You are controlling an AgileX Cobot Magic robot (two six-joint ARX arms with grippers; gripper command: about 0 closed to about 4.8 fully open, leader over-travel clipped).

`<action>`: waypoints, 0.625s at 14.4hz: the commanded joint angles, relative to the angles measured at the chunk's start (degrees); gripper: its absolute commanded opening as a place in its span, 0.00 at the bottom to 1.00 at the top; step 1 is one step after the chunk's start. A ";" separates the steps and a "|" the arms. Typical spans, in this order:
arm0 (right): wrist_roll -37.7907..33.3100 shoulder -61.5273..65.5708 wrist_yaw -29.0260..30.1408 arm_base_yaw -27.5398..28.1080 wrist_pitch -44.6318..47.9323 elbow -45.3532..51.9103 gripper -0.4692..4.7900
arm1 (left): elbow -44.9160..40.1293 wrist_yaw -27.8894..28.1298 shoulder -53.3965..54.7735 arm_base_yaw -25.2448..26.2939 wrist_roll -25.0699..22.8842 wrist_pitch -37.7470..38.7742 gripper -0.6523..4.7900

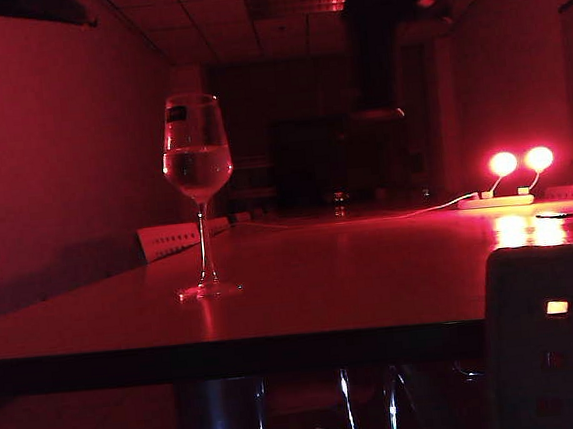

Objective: Pick up the black thermos cup, pour some water from it into the stemmed glass, and then put the thermos cup back on the table.

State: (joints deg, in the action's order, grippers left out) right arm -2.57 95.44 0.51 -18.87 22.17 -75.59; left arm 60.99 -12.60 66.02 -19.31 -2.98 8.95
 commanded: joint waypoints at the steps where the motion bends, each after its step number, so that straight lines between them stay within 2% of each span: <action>1: -0.37 -0.92 0.48 0.35 17.59 12.72 0.39 | 0.17 -0.17 -0.02 -0.04 -0.04 0.09 1.00; 3: -0.39 3.63 -0.52 1.27 28.20 18.71 0.39 | 0.17 -0.17 0.09 -0.04 -0.09 0.13 1.00; 6: -0.35 14.43 -2.05 4.26 38.97 18.10 0.39 | 0.17 -0.33 0.11 -0.07 -0.02 1.25 1.00; 9: -0.22 19.50 -1.84 7.45 41.53 14.93 0.39 | 0.15 -0.52 0.11 -0.07 -0.02 3.08 1.00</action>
State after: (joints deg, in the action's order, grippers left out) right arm -2.70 115.28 -1.61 -11.77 57.52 -58.74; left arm 60.97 -12.64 66.35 -19.33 -2.98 11.68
